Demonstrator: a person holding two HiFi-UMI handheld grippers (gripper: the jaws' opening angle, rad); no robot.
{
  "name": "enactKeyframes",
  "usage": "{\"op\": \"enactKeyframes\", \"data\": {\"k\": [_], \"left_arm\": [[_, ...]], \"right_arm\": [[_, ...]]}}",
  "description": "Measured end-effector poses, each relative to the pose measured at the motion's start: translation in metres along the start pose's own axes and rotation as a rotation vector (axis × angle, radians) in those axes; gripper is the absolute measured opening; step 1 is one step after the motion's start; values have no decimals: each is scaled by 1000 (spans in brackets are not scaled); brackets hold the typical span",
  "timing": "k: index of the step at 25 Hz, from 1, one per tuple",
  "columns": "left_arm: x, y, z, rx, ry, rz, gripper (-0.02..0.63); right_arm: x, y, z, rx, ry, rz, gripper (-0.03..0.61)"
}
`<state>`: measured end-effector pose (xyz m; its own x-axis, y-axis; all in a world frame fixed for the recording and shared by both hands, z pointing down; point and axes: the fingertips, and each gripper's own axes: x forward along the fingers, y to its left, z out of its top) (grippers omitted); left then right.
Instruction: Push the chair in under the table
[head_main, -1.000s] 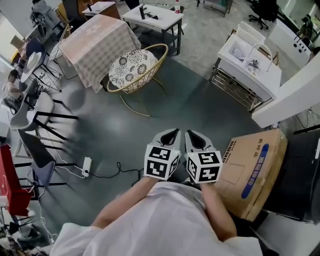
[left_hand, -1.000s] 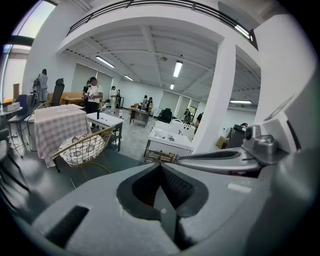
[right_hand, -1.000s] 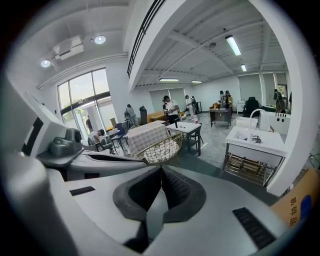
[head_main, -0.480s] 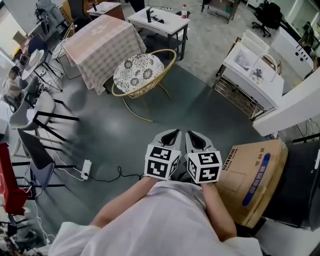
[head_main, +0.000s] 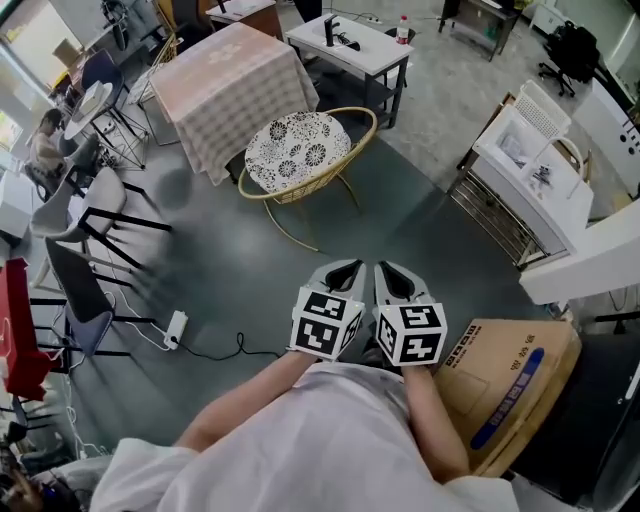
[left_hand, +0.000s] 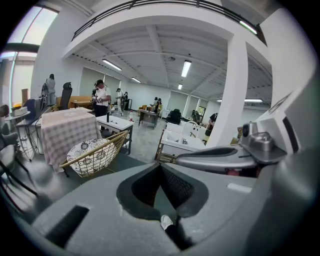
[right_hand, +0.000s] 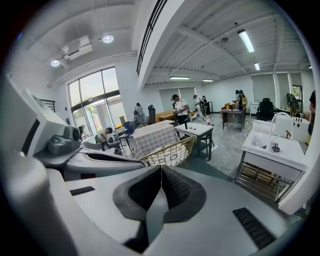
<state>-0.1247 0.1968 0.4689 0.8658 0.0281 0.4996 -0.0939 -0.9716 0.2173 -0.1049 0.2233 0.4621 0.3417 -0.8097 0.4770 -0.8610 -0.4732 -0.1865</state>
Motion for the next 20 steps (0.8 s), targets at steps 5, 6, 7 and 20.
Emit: {"op": "enactKeyframes", "data": {"k": [5,6,7,20], "left_arm": [[34,8,25,-40,-3,59,3],[41,8,30,-46,-2,68,5],[48,8,34,-51,0,76,5],[129,-6,74,-80,33,169,5]], "right_arm": [[23,-30,22,-37,20,64,4],[26,-37,26,-39,23,74,5],[30,-44,31,-38,25,83,3],[64,-127,62,-20,58,185,4]]}}
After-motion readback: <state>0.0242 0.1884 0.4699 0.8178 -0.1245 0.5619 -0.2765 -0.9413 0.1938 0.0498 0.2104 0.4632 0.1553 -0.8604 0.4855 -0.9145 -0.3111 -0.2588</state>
